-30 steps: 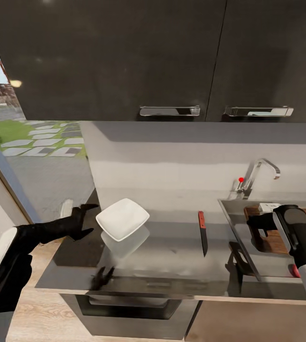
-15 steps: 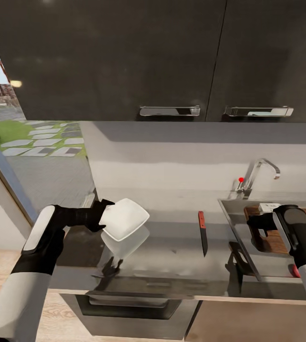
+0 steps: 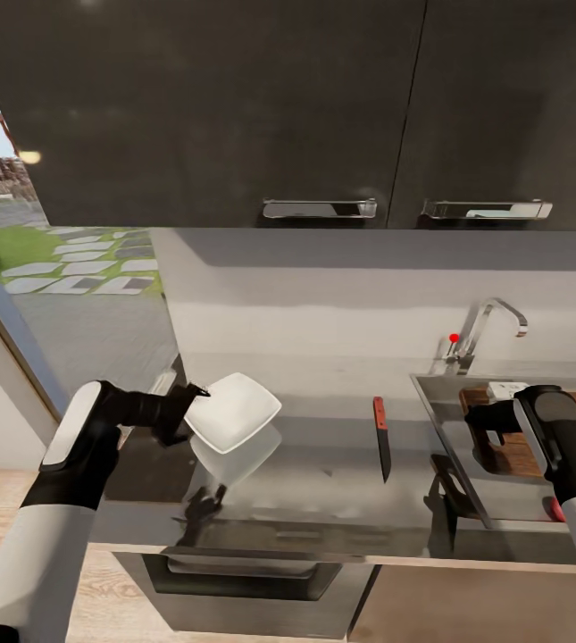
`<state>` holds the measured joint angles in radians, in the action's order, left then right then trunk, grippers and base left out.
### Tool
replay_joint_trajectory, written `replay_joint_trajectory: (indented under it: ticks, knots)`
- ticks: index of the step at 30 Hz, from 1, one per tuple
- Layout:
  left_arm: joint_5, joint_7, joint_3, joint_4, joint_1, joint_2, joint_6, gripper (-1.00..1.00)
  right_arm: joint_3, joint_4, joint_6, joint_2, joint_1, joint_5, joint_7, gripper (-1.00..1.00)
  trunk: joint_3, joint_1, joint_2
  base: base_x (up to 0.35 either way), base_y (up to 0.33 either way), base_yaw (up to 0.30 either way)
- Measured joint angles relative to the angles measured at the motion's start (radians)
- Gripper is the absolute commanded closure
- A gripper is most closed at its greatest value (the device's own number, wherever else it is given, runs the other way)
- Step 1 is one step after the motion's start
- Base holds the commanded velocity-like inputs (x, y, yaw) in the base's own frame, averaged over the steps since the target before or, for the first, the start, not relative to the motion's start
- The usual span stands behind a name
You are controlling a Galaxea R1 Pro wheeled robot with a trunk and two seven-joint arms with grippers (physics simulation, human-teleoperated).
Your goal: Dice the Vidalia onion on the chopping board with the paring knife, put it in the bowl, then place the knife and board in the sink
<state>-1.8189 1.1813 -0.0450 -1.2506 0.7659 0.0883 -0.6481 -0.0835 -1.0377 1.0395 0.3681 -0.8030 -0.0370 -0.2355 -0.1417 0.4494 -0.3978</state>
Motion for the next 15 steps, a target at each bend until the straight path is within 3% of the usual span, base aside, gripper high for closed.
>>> replay_joint_trajectory:
  ticks: [7, 15]
  knots:
    - [0.004, -0.004, 0.005, 0.108, 0.031, -0.008, -0.004, -1.0, 0.0, -0.003, 0.001, 0.0, 0.0, 0.0, 0.001, 1.0, 0.0, 0.0, 0.0, 0.0, 0.0, 0.0]
    - [0.016, -0.007, 0.007, 0.157, 0.06, -0.008, -0.004, -1.0, 0.0, -0.004, 0.001, 0.0, -0.001, 0.0, 0.003, 1.0, 0.0, 0.0, 0.0, 0.0, 0.0, 0.0]
